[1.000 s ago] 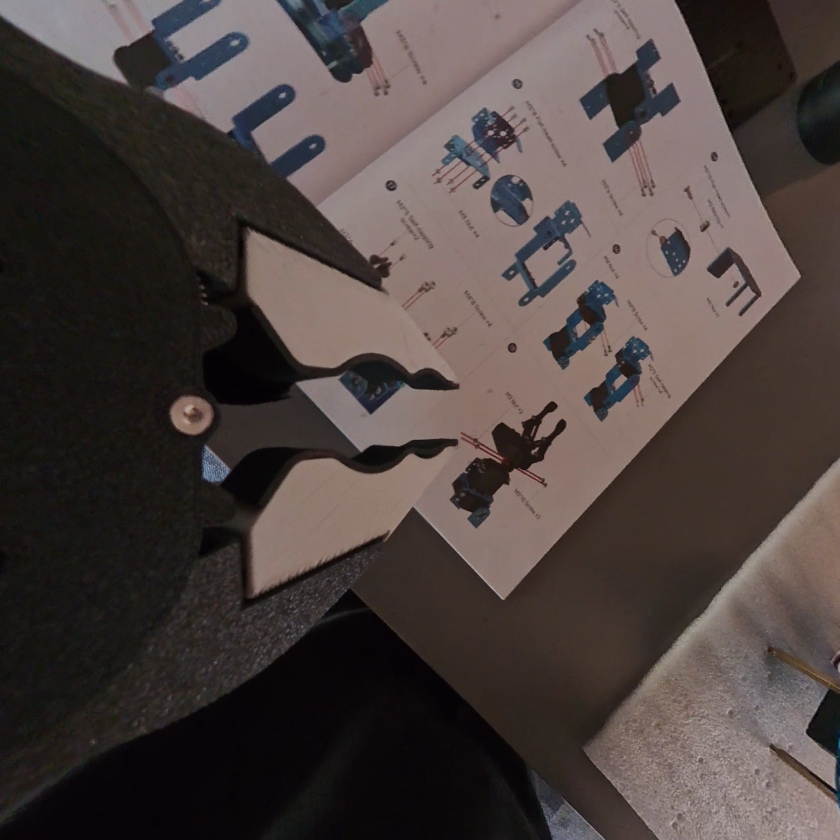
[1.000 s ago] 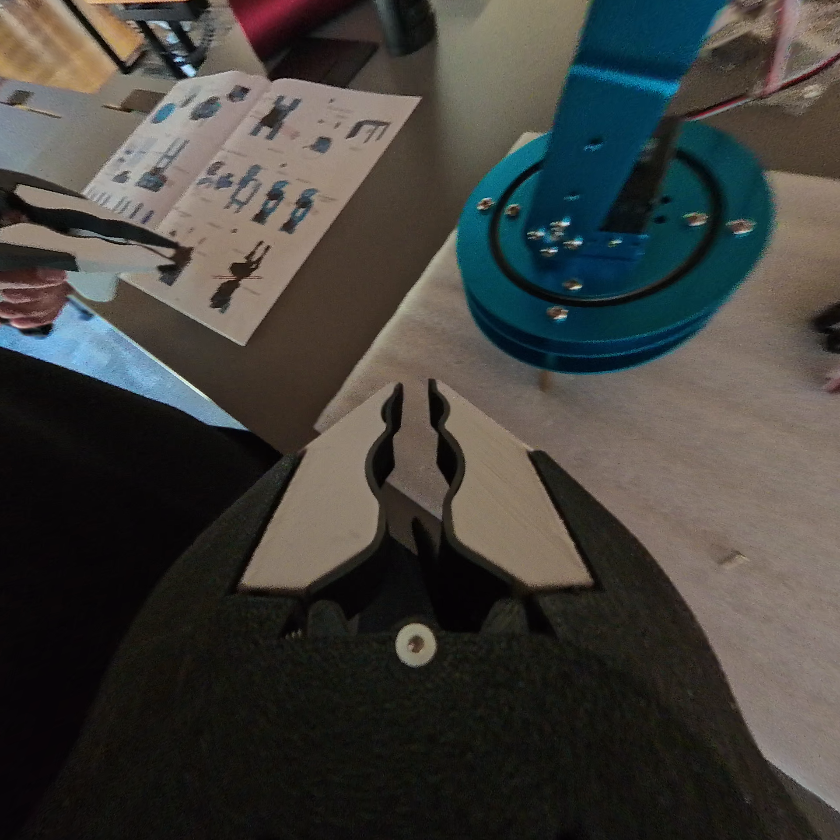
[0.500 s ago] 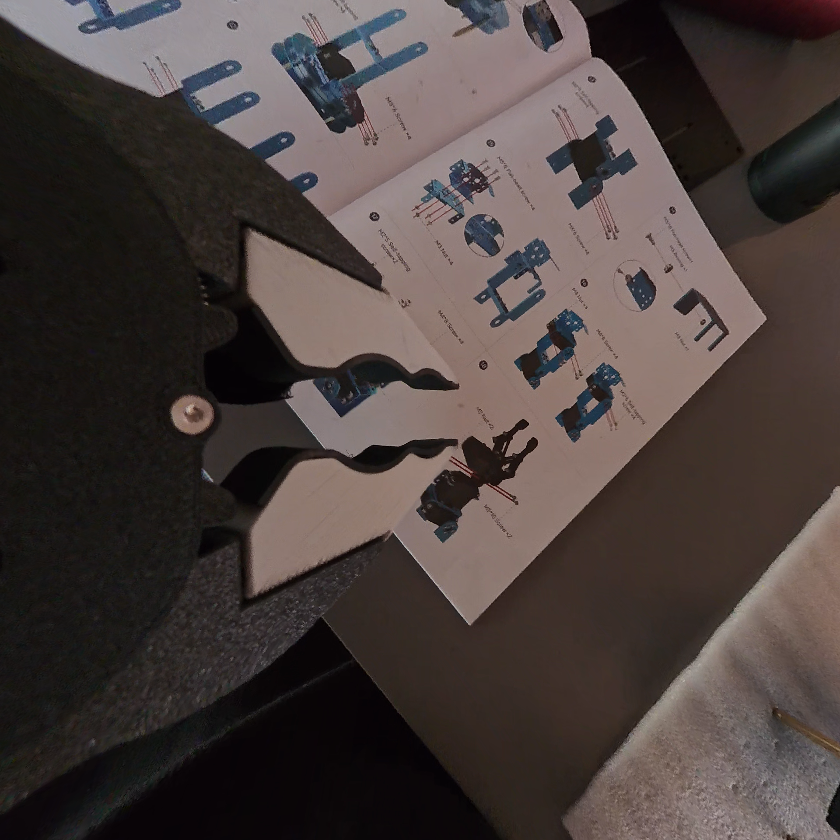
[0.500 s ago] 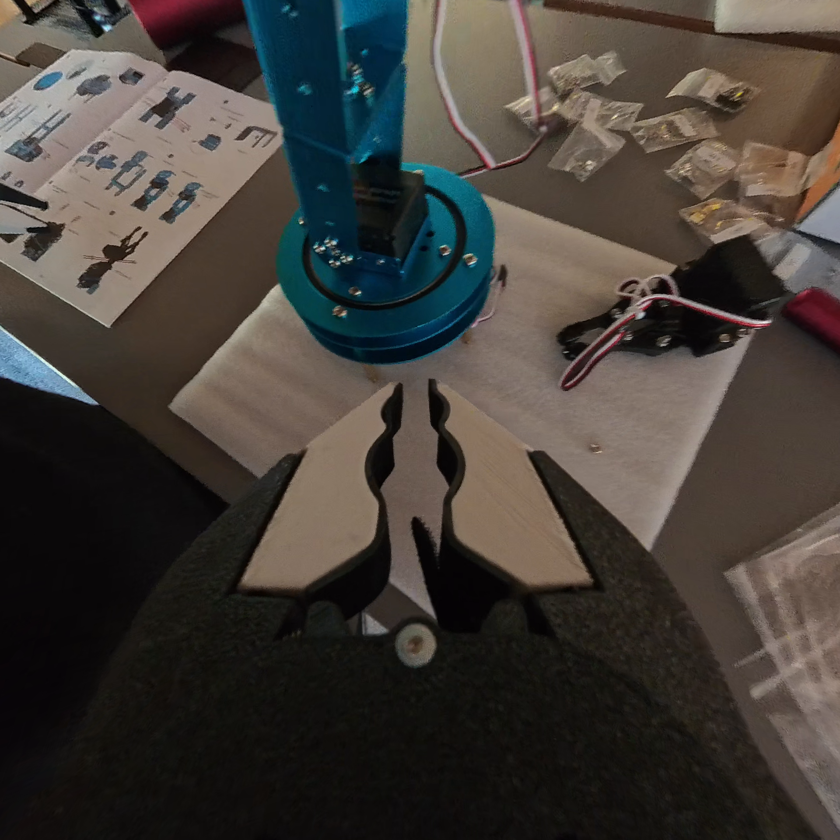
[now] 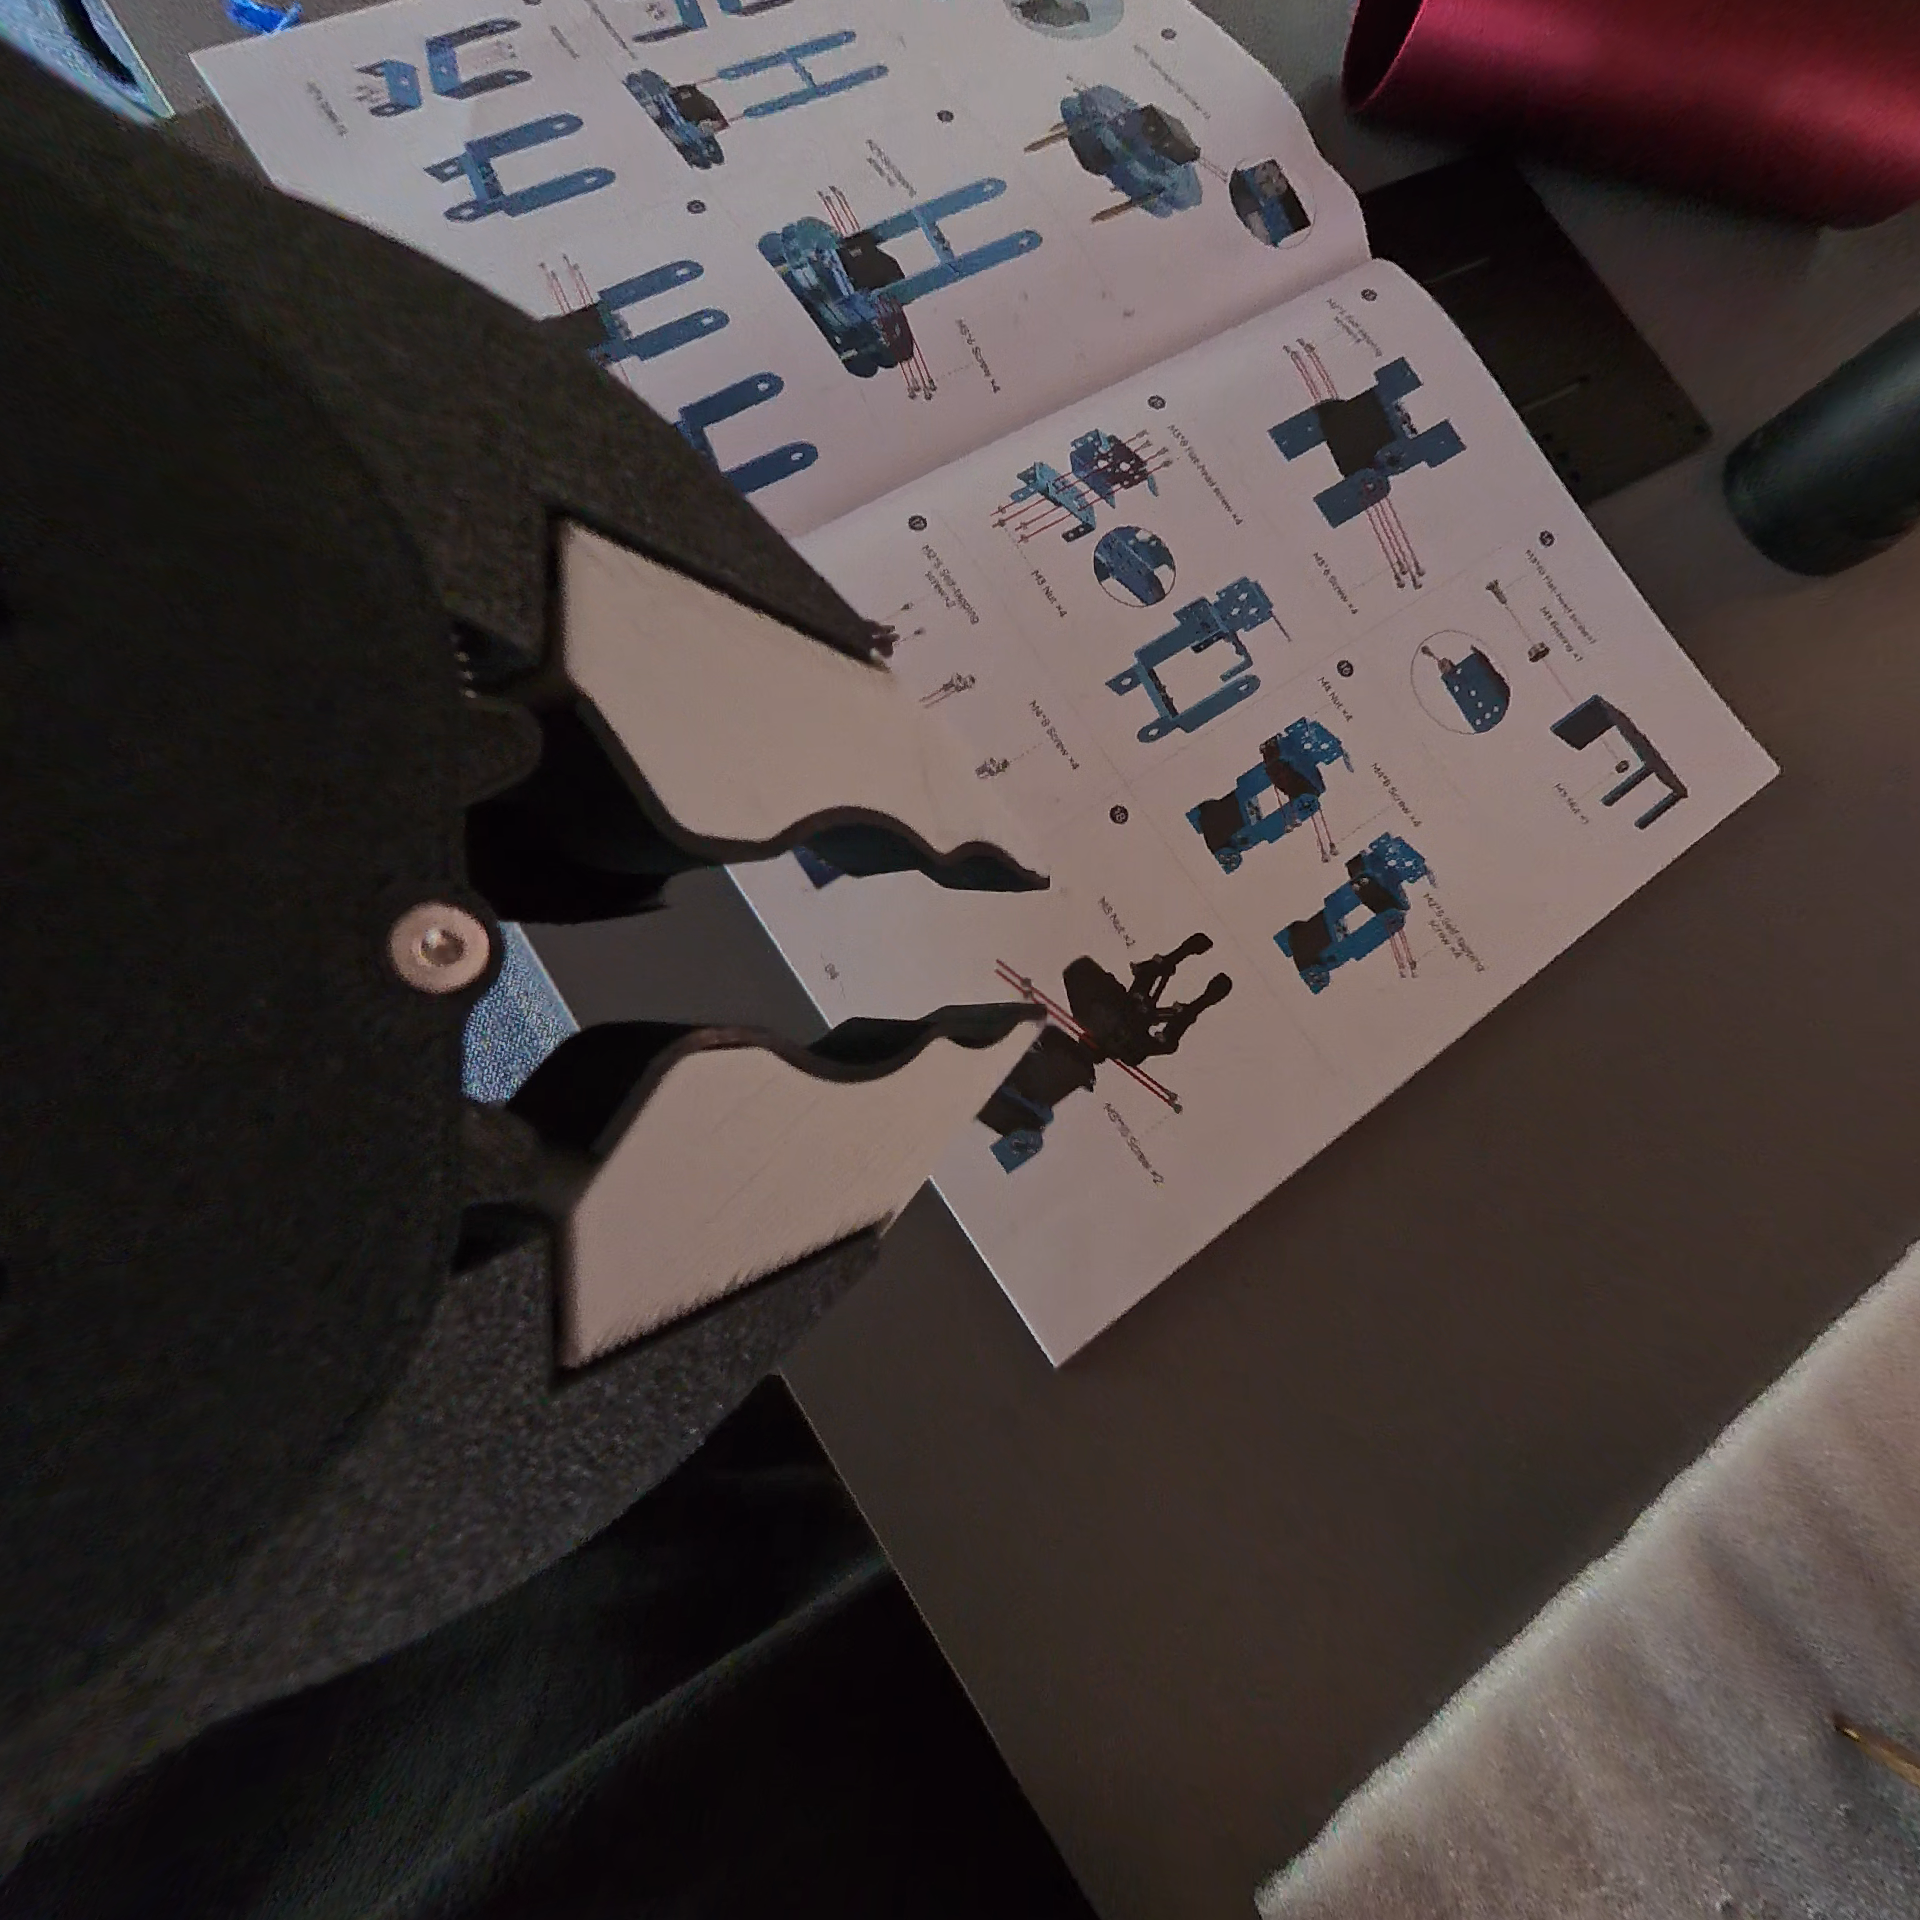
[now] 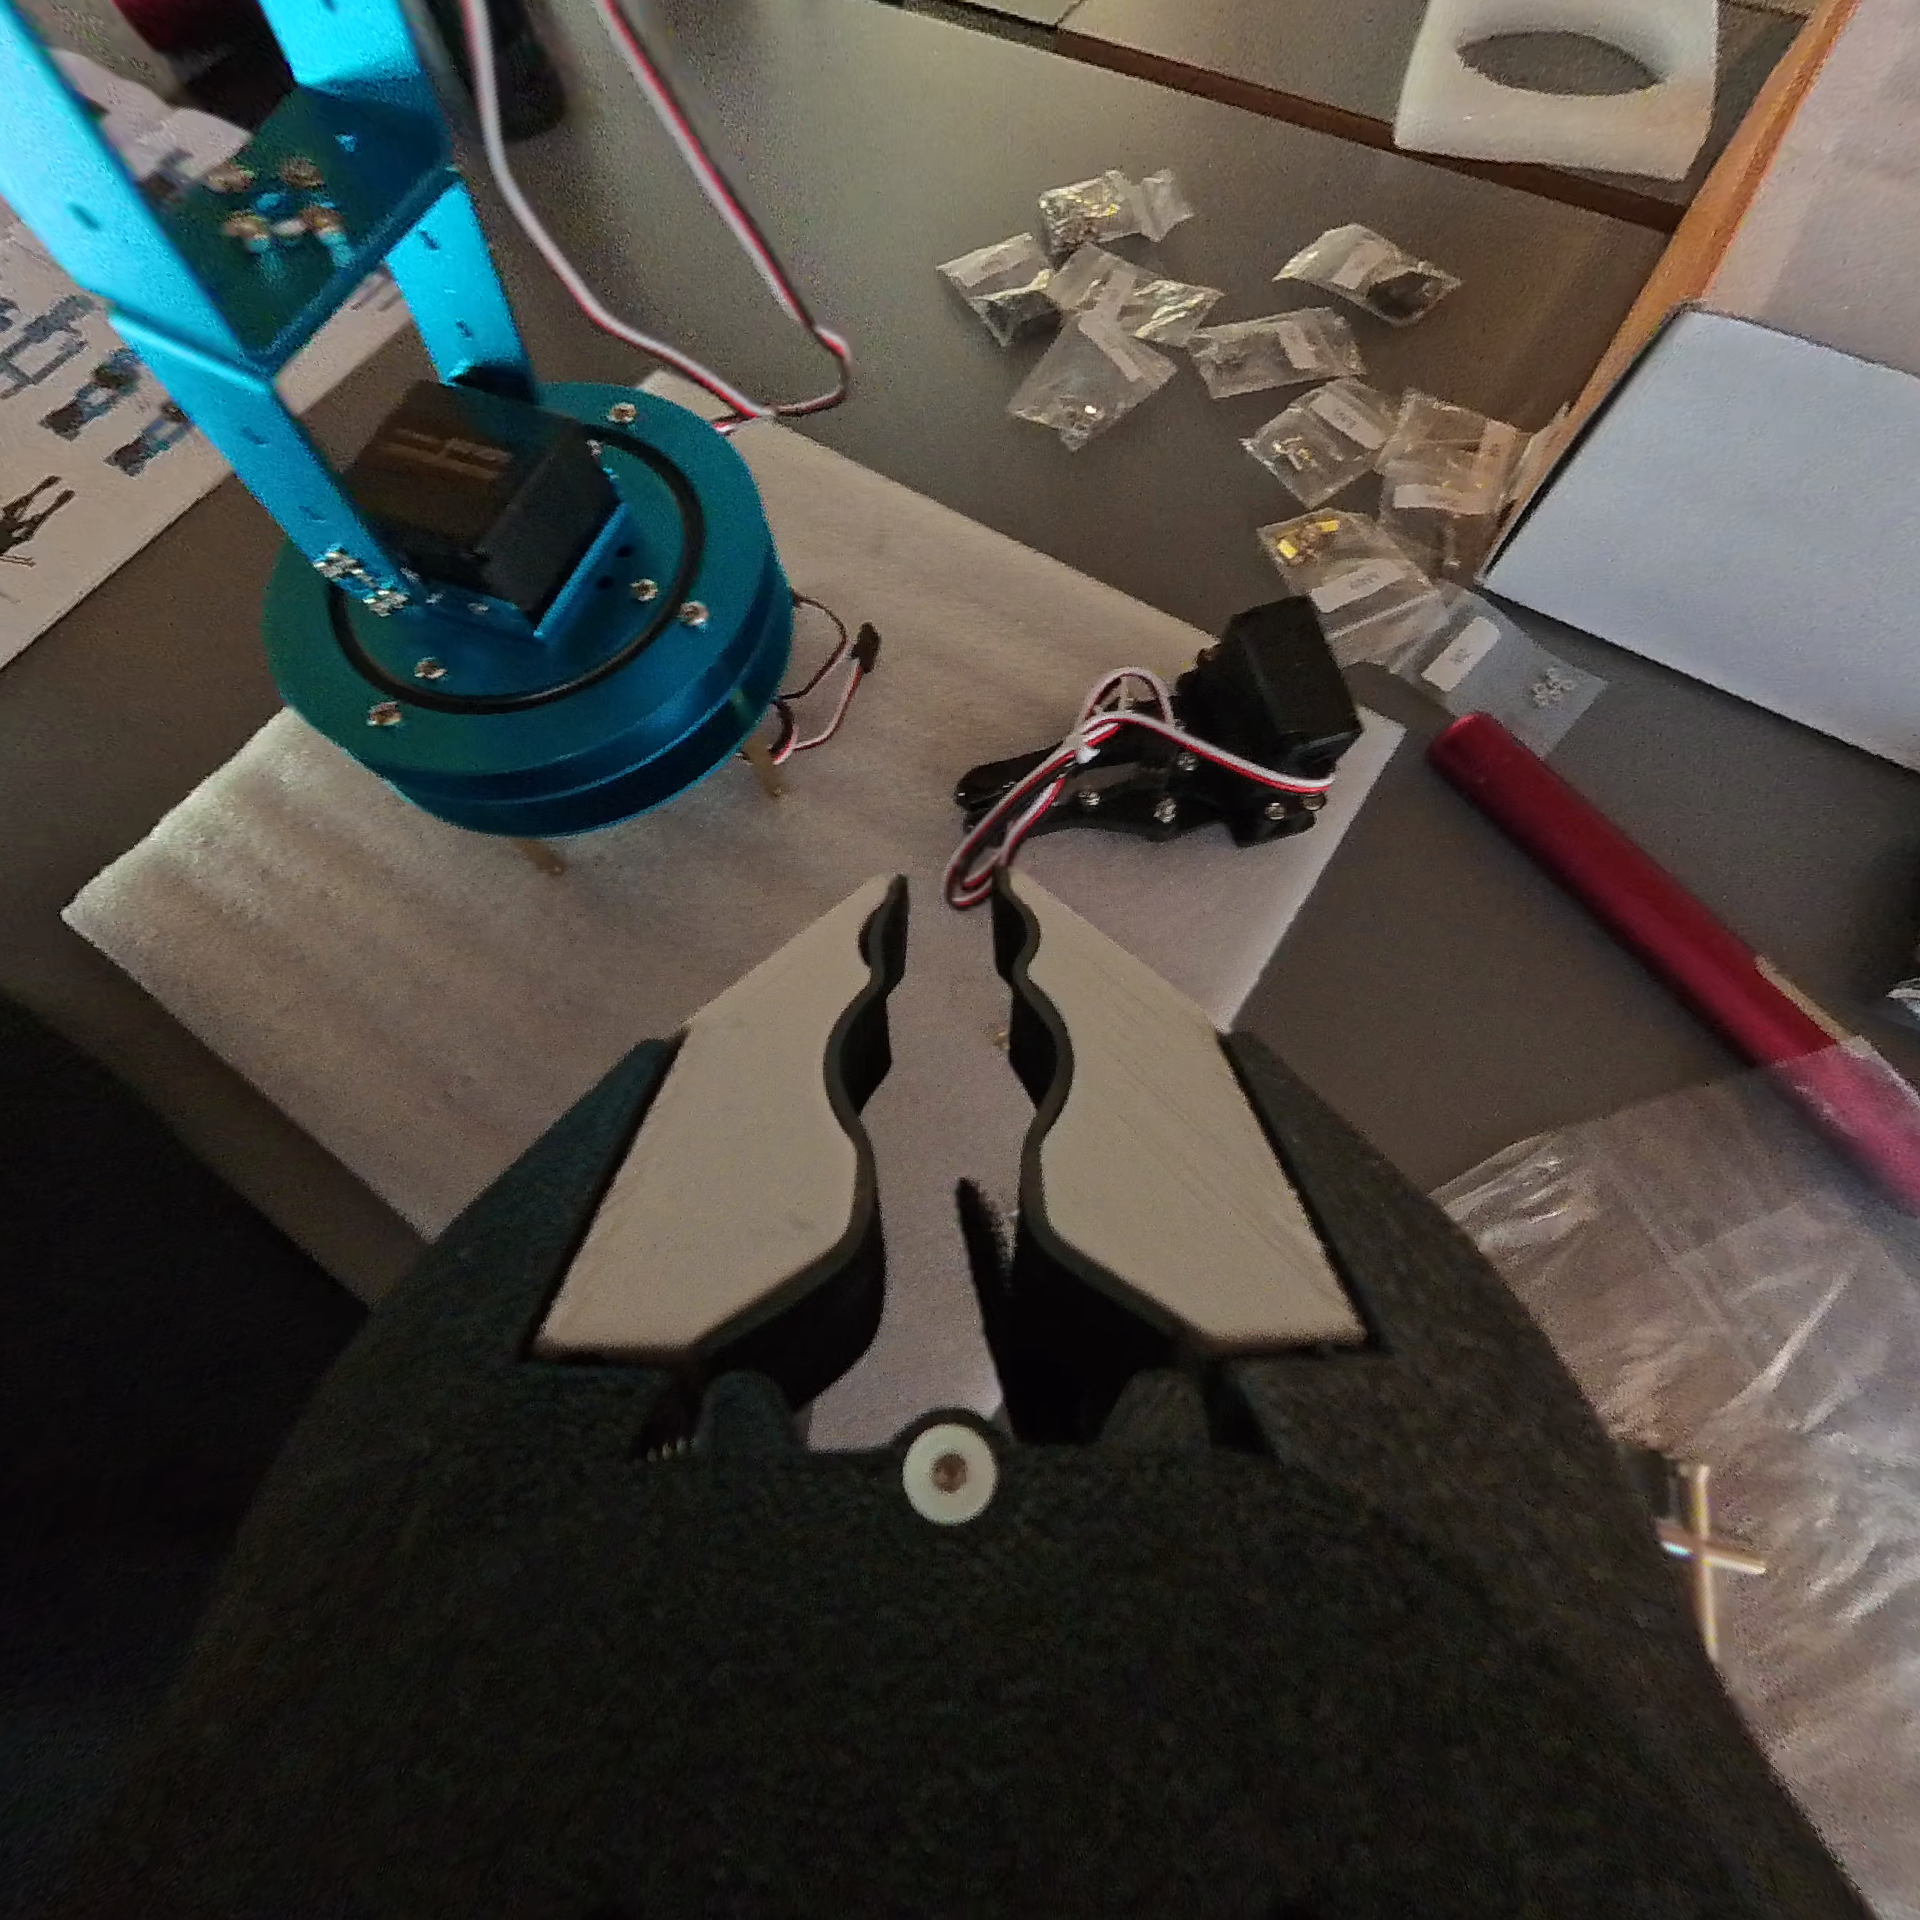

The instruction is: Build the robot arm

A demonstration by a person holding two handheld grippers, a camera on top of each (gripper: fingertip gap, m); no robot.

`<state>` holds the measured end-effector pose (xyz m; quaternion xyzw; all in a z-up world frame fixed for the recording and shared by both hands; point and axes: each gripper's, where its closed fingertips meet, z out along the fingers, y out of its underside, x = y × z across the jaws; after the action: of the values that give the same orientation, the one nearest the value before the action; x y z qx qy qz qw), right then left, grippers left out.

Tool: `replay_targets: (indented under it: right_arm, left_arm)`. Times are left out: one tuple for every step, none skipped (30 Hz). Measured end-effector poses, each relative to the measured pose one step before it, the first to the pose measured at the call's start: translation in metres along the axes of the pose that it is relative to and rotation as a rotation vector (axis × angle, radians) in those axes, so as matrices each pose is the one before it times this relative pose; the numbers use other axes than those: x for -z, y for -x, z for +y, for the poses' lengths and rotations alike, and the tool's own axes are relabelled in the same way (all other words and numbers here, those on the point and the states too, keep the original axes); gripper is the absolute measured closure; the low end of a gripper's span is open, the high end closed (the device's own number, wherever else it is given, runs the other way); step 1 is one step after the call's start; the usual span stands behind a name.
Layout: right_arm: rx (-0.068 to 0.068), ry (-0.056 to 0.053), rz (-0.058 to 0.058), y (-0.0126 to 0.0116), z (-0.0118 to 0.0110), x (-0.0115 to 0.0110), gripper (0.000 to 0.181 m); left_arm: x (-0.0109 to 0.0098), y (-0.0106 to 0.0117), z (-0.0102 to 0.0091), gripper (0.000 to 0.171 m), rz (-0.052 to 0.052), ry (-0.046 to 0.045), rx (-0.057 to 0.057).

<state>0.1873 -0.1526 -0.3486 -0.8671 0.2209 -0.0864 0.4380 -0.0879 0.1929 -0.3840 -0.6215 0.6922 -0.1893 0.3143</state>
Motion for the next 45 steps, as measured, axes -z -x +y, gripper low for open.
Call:
replay_targets:
  right_arm:
    - [-0.0023, 0.0053, 0.0032, -0.0059, -0.00056, -0.00144, 0.165]
    - [-0.0019, 0.0035, 0.007, -0.0066, -0.00134, -0.00157, 0.163]
    - [-0.0037, 0.0004, 0.0056, -0.00656, -0.00223, -0.00156, 0.161]
    - [-0.0055, 0.0005, -0.0029, -0.00557, -0.00275, -0.00172, 0.159]
    - [-0.0058, 0.0029, -0.0085, -0.00469, -0.00263, -0.00177, 0.158]
    - [-0.0041, 0.0019, -0.0004, -0.0054, -0.00277, -0.00146, 0.156]
    - [-0.0007, -0.0055, 0.0057, -0.00547, -0.00348, -0.00112, 0.156]
    - [0.0004, -0.0097, -0.0002, -0.00389, -0.00353, -0.00116, 0.156]
    - [-0.0019, -0.0082, -0.0071, -0.00218, -0.00274, -0.00137, 0.157]
    - [-0.0029, -0.0037, -0.008, -0.00144, -0.00164, -0.00198, 0.157]
    - [-0.0015, 0.0003, -0.0049, -0.00135, -0.00036, -0.0023, 0.157]
    - [0.0002, 0.0007, -0.0038, -0.00085, 0.00013, -0.00261, 0.157]
    - [0.0008, 0.0009, -0.006, -0.00008, 0.00046, -0.00275, 0.157]
    - [0.0008, 0.0021, -0.0075, 0.00047, 0.0005, -0.00289, 0.157]
    - [0.0013, 0.0037, -0.007, 0.00068, 0.00088, -0.00294, 0.157]
    - [0.002, 0.0043, -0.0055, 0.00059, 0.00072, -0.0029, 0.157]
    - [0.002, 0.0028, -0.0023, 0.00022, 0.00031, -0.00243, 0.157]
    - [0.0024, -0.0012, -0.0018, 0.00031, -0.00056, -0.00197, 0.158]
    - [0.0026, -0.0011, -0.0018, 0.00011, -0.00066, -0.00159, 0.158]
    - [0.0035, 0.0026, 0.0023, -0.00106, -0.0005, -0.0014, 0.158]
    - [0.0072, 0.0093, 0.0079, -0.00259, 0.0001, -0.00111, 0.158]
    - [0.012, 0.0106, 0.0124, -0.0039, -0.0003, -0.00039, 0.158]
    - [0.0157, 0.0055, 0.0224, -0.00603, -0.00189, 0.00048, 0.157]
    - [0.017, -0.0018, 0.0274, -0.00747, -0.00381, 0.00125, 0.156]
    - [0.0117, -0.0086, 0.0233, -0.00758, -0.00551, 0.00143, 0.156]
    - [0.004, -0.0116, 0.0115, -0.00641, -0.00669, 0.00065, 0.155]
    - [-0.0005, -0.0089, 0.001, -0.00501, -0.00693, -0.00062, 0.154]
    - [-0.0006, 0.0038, -0.011, -0.00283, -0.00508, -0.00267, 0.152]
    - [0.0023, 0.0292, -0.0243, -0.00085, -0.00103, -0.00432, 0.148]
    - [0.0041, 0.0365, -0.031, 0.00026, 0.00093, -0.00496, 0.147]
    - [0.0018, 0.0475, -0.0474, 0.00223, 0.00349, -0.0059, 0.145]
    - [0.0052, 0.0629, -0.0537, 0.00268, 0.00531, -0.00633, 0.142]
    - [0.0123, 0.0553, -0.0264, -0.00115, 0.00427, -0.00595, 0.142]
    - [0.0192, 0.0474, -0.0227, -0.00074, 0.00309, -0.00519, 0.142]
    - [0.0192, 0.0376, -0.0146, -0.00103, 0.00126, -0.00402, 0.143]
    - [0.0134, 0.0275, -0.0057, -0.00095, -0.00011, -0.00319, 0.145]
    - [0.0125, 0.0337, -0.0147, 0.00154, 0.00104, -0.00317, 0.147]
    - [0.0159, 0.035, -0.0062, 0.00141, 0.00166, -0.00329, 0.148]
    - [0.0137, 0.036, 0.0119, -0.00081, 0.00241, -0.00343, 0.149]
    - [0.013, 0.0412, 0.0078, 0.00013, 0.00359, -0.00383, 0.149]
    - [0.0106, 0.0359, 0.0007, 0.00143, 0.00337, -0.00385, 0.149]
    - [0.0033, 0.0281, -0.0005, 0.00152, 0.00231, -0.00379, 0.149]
    - [-0.0015, 0.0246, -0.0004, 0.00126, 0.00205, -0.00392, 0.15]
    - [-0.0029, 0.0218, 0.0042, 0.00028, 0.0021, -0.00385, 0.158]
    - [-0.0012, 0.0145, 0.0145, -0.00102, 0.00115, -0.00291, 0.159]
  left_arm:
    - [0.00084, -0.00223, -0.00128, 0.151, -0.0044, 0.00125, 0.0047]
    - [0.00089, -0.00239, -0.0016, 0.151, -0.0043, -0.00083, 0.0026]
    - [0.00076, -0.00257, -0.00144, 0.151, -0.0032, -0.00007, 0.001]
    - [0.00057, -0.00251, -0.00123, 0.151, -0.0029, 0.00211, -0.0009]
    - [0.00027, -0.00195, -0.0004, 0.151, -0.0049, 0.00614, -0.0038]
    - [0.00033, -0.0005, 0.00063, 0.151, -0.0095, 0.012, -0.0062]
    - [0.00023, 0.0009, 0.00118, 0.151, -0.015, 0.01552, -0.0063]
    - [0.00049, 0.0017, 0.00111, 0.151, -0.016, 0.01287, -0.0038]
    - [0.00088, 0.00123, 0.00018, 0.151, -0.0107, 0.00647, 0.0007]
    - [0.00114, 0.00051, -0.00052, 0.151, -0.0041, 0.00141, 0.0057]
    - [0.00135, 0.00002, -0.00081, 0.151, -0.0013, -0.00048, 0.0083]
    - [0.00133, 0.00003, -0.00093, 0.151, -0.0023, -0.00053, 0.0074]
    - [0.00114, 0.00001, -0.0007, 0.151, -0.0051, 0.00038, 0.0048]
    - [0.00092, -0.00019, -0.00028, 0.151, -0.0062, 0.00213, 0.0025]
    - [0.0005, -0.00078, 0.00006, 0.151, -0.0046, 0.00331, 0.0013]
    - [0.00026, -0.00142, 0.00014, 0.151, -0.002, 0.00323, 0.0013]
    - [0.00007, -0.00184, 0.00051, 0.151, -0.0001, 0.00301, 0.002]
    - [-0.00017, -0.00207, 0.0007, 0.151, 0.0006, 0.00362, 0.0028]
    - [-0.00043, -0.00215, 0.00109, 0.151, 0.0009, 0.00454, 0.0033]
    - [-0.00052, -0.00191, 0.00131, 0.151, 0.0008, 0.00542, 0.0037]
    - [-0.00061, -0.00179, 0.00119, 0.151, 0.0001, 0.00512, 0.0035]
    - [-0.00036, -0.00149, 0.00082, 0.151, -0.0001, 0.00301, 0.0027]
    - [-0.00021, -0.00143, 0.00028, 0.151, 0.0008, 0.00018, 0.0029]
    - [-0.00029, -0.00108, 0.00005, 0.15, 0.0018, -0.00105, 0.0048]
    - [-0.00067, -0.00076, -0.00001, 0.151, 0.0026, -0.00004, 0.0062]
    - [-0.00075, -0.00045, -0.00027, 0.151, 0.0031, 0.00104, 0.0053]
    - [-0.00089, -0.00027, -0.00082, 0.151, 0.0035, 0.00027, 0.0022]
    - [-0.00101, -0.00022, -0.00154, 0.151, 0.0045, -0.00074, -0.0015]
    - [-0.00094, -0.00025, -0.00217, 0.151, 0.0052, 0.00004, -0.0057]
    - [-0.00067, 0.00003, -0.00274, 0.151, 0.0039, 0.00071, -0.0112]
    - [-0.0001, 0.00047, -0.0034, 0.151, 0.0011, -0.00122, -0.016]
    - [0.00027, 0.00097, -0.00407, 0.151, -0.0007, -0.00504, -0.0167]
    - [0.00027, 0.00121, -0.00427, 0.151, -0.0001, -0.00726, -0.013]
    - [0.00009, 0.00126, -0.00371, 0.151, 0.0012, -0.00627, -0.0084]
    - [-0.0002, 0.00145, -0.00289, 0.151, -0.0001, -0.0045, -0.0061]
    - [-0.00018, 0.00156, -0.00218, 0.151, -0.0027, -0.00274, -0.0053]
    - [-0.00006, 0.00135, -0.00143, 0.151, -0.0038, -0.00168, -0.0041]
    - [0.00003, 0.00058, -0.00113, 0.151, -0.0034, -0.003, -0.0019]
    - [0.00014, -0.00014, -0.00101, 0.152, -0.0013, -0.00457, 0.0011]
    - [-0.0001, -0.00084, -0.00071, 0.152, 0.0011, -0.00404, 0.0034]
    - [-0.00027, -0.00141, -0.00039, 0.151, 0.0019, -0.00313, 0.0041]
    - [-0.00049, -0.00166, -0.00026, 0.151, 0.0024, -0.00272, 0.0029]
    - [-0.00062, -0.0019, -0.00016, 0.152, 0.0032, -0.00214, 0.0013]
    - [-0.00057, -0.00188, -0.00026, 0.151, 0.0034, -0.00179, -0.0005]
    - [-0.00049, -0.00177, -0.00036, 0.152, 0.003, -0.00192, -0.0022]
